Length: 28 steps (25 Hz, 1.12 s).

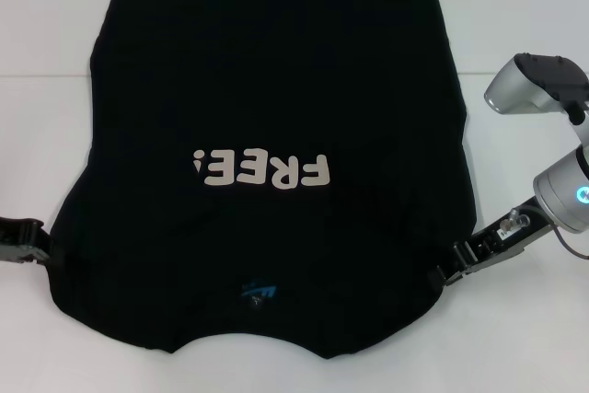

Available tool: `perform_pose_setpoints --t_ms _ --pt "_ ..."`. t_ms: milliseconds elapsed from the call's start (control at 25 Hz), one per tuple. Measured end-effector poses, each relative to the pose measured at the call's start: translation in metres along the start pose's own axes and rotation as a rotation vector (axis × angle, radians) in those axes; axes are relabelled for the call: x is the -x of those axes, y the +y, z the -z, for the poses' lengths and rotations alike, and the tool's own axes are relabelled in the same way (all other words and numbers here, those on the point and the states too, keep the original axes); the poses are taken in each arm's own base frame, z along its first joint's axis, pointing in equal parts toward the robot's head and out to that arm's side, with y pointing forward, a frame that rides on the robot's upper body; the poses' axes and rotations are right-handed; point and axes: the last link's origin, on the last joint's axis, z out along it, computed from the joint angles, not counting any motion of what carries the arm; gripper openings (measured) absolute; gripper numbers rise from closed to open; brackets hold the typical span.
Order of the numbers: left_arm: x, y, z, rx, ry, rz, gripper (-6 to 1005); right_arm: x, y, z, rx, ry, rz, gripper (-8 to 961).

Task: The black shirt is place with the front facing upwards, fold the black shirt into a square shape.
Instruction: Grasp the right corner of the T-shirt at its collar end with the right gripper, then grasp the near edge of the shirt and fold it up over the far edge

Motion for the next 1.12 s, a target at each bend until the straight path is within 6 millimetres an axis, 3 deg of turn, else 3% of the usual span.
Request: perform_pose_setpoints --t_ms 160,480,640,880,1120 --pt "0.0 0.0 0.0 0.003 0.0 0.001 33 0.002 0.0 0.002 -0.004 -0.001 0.005 222" --pt "0.006 0.007 0.002 0.101 -0.059 -0.021 33 0.0 -0.002 0.019 -0.002 0.029 0.044 113" --pt "0.02 0.022 0.005 0.236 -0.196 -0.077 37 -0.016 -0.008 0.032 -0.001 0.127 0.084 114" --pt "0.048 0.048 0.008 0.447 -0.36 -0.14 42 -0.06 -0.022 0.048 0.017 0.307 0.128 114" --pt "0.072 0.059 -0.002 0.564 -0.464 -0.135 48 -0.092 -0.029 0.048 0.066 0.378 0.118 113"
